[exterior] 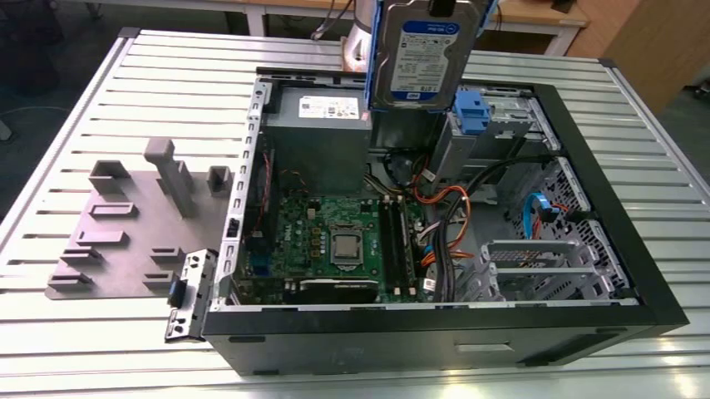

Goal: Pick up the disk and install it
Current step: 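Pick up the disk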

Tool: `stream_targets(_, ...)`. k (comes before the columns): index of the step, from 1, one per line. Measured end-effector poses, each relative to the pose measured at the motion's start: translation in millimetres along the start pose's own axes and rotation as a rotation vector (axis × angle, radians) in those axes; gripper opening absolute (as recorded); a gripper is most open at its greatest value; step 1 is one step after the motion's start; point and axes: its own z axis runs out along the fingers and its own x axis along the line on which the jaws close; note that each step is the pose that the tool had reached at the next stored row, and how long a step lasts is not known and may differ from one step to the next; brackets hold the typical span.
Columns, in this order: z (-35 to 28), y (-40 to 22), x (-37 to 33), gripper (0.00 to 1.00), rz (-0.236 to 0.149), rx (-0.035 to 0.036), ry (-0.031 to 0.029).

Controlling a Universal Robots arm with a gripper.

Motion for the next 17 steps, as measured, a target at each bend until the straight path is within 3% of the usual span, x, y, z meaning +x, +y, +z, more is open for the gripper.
stream_targets(7,-0.1,-0.5,0.8,0.35,0.0,0.0,0.0001)
stream_targets(17,-0.2,-0.4,8.4,0.35,0.0,0.0,0.0001)
